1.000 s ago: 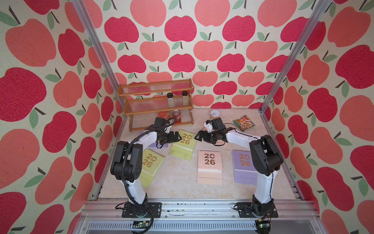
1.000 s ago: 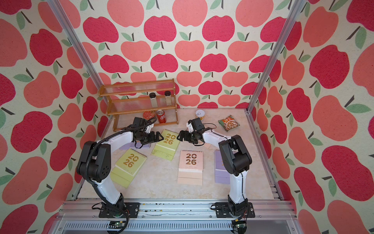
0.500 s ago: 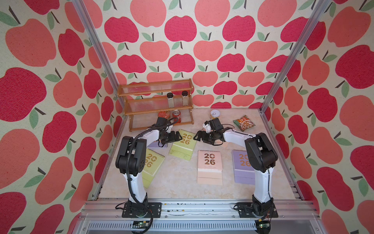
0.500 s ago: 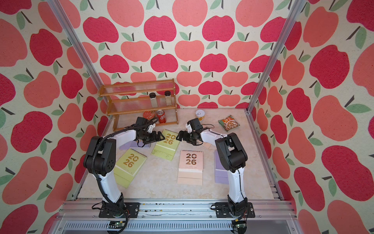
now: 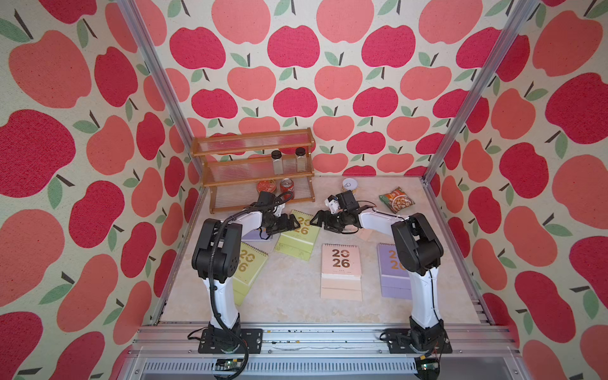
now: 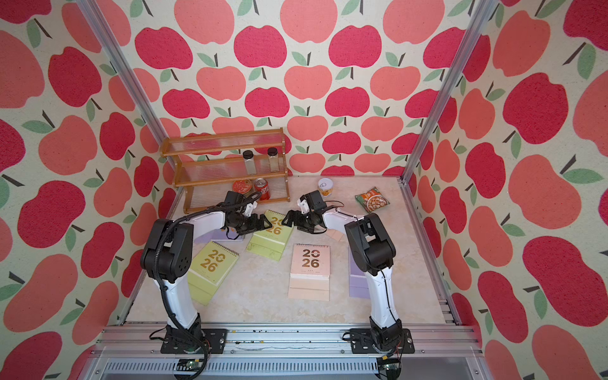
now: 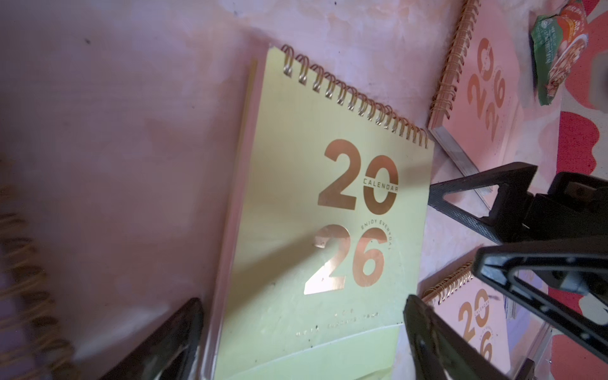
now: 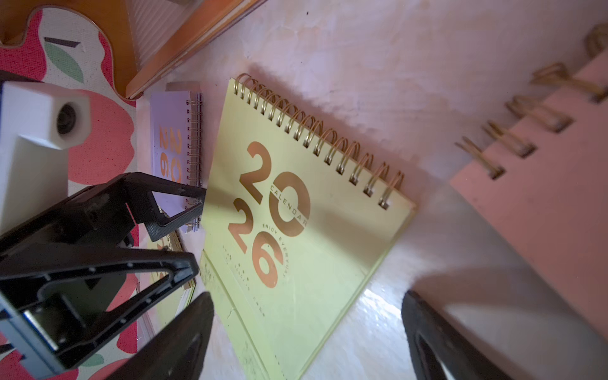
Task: Stack the calendars
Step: Pick up the calendar at the center of the board.
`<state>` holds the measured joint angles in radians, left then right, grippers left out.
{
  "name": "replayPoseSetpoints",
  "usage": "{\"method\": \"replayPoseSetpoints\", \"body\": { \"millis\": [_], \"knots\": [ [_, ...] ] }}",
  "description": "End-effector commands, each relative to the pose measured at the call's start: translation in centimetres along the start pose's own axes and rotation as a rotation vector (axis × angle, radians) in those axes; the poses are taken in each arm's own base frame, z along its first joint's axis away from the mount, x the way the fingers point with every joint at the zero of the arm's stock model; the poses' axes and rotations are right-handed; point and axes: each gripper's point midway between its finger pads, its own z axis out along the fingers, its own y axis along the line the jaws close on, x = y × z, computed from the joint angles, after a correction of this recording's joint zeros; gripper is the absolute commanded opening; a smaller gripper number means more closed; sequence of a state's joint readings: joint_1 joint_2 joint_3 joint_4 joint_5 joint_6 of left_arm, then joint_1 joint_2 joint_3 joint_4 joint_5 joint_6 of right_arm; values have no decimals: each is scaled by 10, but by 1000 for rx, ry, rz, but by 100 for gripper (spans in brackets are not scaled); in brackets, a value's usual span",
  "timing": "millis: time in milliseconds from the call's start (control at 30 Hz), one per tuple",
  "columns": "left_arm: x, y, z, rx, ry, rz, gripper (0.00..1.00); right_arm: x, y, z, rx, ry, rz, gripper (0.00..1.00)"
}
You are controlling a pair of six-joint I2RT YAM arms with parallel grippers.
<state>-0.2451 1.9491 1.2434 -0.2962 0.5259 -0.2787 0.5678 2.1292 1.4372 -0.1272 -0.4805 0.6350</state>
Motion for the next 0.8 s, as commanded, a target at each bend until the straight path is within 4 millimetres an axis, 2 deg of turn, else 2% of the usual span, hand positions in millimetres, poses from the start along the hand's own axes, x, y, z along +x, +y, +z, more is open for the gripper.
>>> {"method": "replayPoseSetpoints", "body": {
  "millis": [0,133,467,767],
  "knots": [
    [12,4,9,8,36,-32,92,12,-2,13,-1,53,34,92],
    [22,7,13,14,51,-51,91,15,-1,19,0,65,37,91],
    [34,-7,8,77,49,-58,89,16,11,29,-40,77,47,91],
    [8,-32,-36,205,-66,-31,88,21,10,31,-52,91,58,90]
  ]
}}
